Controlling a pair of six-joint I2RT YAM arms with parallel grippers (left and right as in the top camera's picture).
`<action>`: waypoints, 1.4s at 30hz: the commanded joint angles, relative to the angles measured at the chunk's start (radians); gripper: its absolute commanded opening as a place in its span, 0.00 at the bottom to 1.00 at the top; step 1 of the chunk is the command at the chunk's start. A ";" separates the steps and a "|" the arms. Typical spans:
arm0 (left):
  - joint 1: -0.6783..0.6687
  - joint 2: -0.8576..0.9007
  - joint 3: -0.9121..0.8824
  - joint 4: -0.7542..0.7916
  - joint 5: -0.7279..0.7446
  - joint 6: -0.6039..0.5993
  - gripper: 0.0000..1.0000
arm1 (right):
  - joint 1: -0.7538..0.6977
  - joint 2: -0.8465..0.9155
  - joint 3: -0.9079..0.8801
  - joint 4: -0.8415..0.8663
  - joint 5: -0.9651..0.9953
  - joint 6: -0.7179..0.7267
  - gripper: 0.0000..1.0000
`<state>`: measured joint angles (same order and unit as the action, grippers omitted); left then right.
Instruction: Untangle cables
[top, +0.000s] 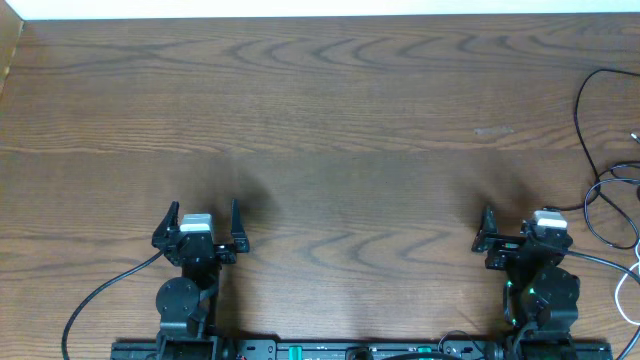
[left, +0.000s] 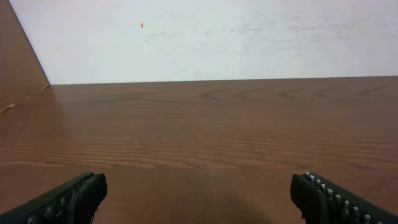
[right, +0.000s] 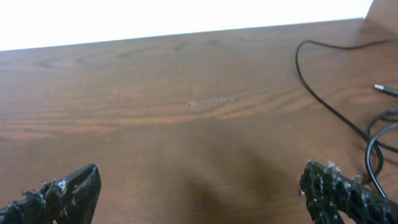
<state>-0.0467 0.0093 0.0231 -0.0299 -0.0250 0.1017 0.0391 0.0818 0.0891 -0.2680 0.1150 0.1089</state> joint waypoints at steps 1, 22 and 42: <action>0.003 -0.005 -0.019 -0.040 -0.010 -0.009 1.00 | -0.010 -0.023 -0.014 0.029 -0.013 -0.014 0.99; 0.002 -0.005 -0.019 -0.040 -0.010 -0.009 1.00 | -0.019 -0.072 -0.031 0.118 -0.014 0.030 0.99; 0.003 -0.005 -0.019 -0.040 -0.010 -0.009 1.00 | -0.019 -0.076 -0.084 0.200 -0.021 0.005 0.99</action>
<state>-0.0467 0.0093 0.0231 -0.0299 -0.0250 0.1017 0.0273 0.0166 0.0078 -0.0628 0.1009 0.1589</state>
